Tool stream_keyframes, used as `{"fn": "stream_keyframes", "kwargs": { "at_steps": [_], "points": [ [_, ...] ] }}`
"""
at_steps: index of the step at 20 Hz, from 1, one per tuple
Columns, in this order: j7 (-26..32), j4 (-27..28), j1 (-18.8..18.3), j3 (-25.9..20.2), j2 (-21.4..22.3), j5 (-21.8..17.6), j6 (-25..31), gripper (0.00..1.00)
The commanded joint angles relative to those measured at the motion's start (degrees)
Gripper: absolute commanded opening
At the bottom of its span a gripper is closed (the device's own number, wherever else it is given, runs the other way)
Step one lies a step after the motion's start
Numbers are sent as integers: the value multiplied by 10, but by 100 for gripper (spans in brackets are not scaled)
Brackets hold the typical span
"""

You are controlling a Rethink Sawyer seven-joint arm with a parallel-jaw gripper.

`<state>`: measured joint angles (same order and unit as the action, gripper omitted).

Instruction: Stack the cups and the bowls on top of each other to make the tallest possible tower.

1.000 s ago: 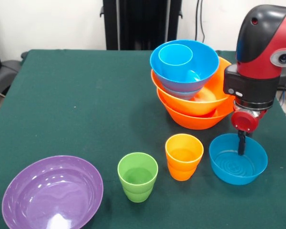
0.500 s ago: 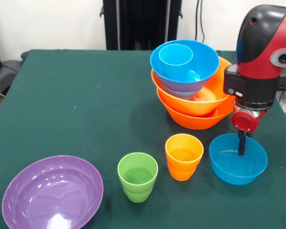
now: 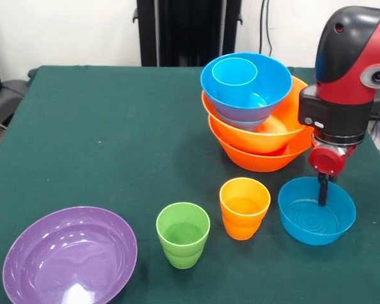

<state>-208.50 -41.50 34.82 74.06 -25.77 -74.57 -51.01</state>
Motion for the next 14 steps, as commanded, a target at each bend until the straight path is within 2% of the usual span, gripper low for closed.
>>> {"fn": "stream_keyframes", "kwargs": {
  "at_steps": [1, 3, 6, 14],
  "points": [
    [-130, 20, 5, -72, 1, 50, 39, 100],
    [-126, 12, 9, -74, 4, 50, 35, 100],
    [-80, -12, 24, -90, 29, 52, 8, 100],
    [-102, -28, 39, -90, 55, 55, -24, 100]
  ]
}}
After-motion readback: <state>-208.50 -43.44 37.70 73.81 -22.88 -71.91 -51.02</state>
